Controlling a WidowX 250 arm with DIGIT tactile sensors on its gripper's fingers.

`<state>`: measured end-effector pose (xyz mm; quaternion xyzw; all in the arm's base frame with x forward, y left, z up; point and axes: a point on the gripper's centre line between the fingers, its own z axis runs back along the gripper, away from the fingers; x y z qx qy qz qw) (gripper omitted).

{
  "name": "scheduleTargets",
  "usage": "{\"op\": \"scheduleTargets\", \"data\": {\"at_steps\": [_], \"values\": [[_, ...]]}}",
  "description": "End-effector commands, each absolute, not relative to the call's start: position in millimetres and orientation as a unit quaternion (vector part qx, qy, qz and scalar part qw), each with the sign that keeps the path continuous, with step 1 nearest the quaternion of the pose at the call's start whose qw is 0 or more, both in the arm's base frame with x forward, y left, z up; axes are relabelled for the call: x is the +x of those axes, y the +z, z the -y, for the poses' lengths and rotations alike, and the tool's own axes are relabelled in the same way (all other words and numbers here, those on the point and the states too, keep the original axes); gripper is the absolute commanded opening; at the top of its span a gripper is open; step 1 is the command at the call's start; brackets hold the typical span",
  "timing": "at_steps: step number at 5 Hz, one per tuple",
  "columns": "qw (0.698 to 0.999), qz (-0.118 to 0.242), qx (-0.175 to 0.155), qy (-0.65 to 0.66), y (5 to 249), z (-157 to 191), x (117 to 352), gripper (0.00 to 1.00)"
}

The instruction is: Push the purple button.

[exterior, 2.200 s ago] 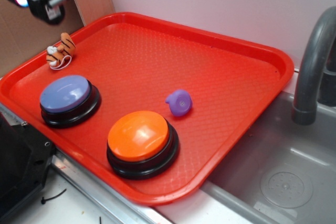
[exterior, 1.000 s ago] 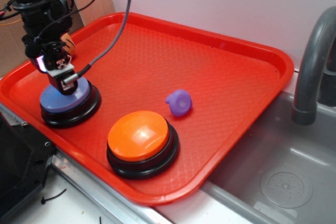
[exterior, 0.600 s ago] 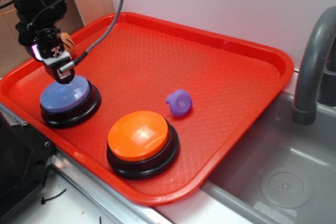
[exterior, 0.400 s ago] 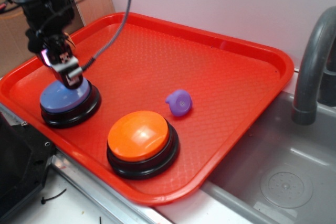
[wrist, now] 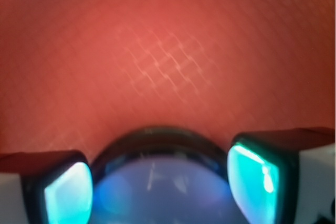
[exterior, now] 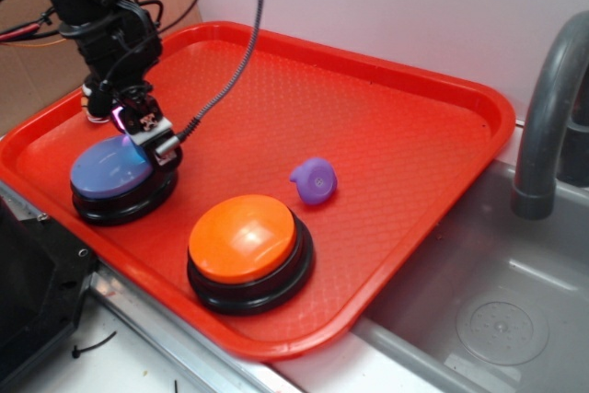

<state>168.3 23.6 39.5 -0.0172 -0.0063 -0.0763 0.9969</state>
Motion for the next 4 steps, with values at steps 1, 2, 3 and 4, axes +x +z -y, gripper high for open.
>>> {"op": "scheduleTargets", "data": {"at_steps": [1, 2, 3, 4], "values": [[0.999, 0.008, 0.004, -0.049, 90.0, -25.8, 165.4, 1.00], [0.999, 0.020, 0.008, -0.032, 112.5, -30.2, 162.5, 1.00], [0.999, 0.025, 0.013, -0.025, 120.4, -34.3, 158.2, 1.00], [0.999, 0.024, 0.015, -0.020, 126.4, -35.6, 155.1, 1.00]]}}
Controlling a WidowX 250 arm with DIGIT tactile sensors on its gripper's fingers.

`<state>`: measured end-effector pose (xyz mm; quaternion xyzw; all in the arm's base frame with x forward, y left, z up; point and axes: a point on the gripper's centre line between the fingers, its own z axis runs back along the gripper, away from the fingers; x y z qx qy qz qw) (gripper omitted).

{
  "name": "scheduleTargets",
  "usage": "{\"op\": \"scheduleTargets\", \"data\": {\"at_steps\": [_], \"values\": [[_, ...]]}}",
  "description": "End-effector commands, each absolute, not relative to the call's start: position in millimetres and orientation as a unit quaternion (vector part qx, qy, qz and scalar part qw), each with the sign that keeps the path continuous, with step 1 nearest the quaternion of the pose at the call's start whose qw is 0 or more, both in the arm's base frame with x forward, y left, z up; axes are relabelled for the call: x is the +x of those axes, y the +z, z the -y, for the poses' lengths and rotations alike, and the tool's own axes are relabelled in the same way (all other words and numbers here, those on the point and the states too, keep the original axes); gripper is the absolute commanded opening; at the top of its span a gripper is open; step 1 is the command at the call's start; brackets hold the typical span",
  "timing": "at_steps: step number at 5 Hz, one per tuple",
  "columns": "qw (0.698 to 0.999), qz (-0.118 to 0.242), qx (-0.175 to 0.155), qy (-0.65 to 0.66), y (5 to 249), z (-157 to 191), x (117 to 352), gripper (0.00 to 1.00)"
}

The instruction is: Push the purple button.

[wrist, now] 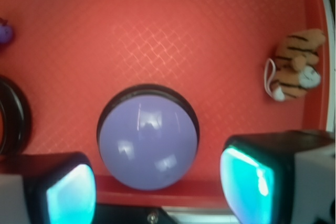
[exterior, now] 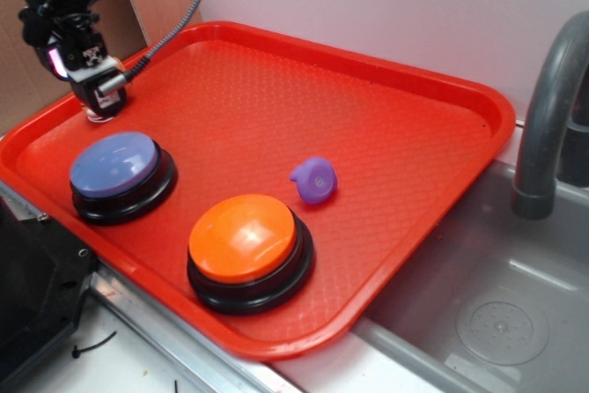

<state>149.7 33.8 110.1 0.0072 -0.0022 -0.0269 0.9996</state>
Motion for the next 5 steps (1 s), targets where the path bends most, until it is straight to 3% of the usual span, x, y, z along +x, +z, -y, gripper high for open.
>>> {"op": "scheduleTargets", "data": {"at_steps": [1, 2, 5], "values": [[0.999, 0.029, 0.017, -0.020, 133.8, -35.3, 153.1, 1.00], [0.999, 0.024, 0.004, -0.027, 135.7, -35.6, 152.1, 1.00], [0.999, 0.031, 0.007, -0.029, 152.2, -39.1, 147.0, 1.00]]}}
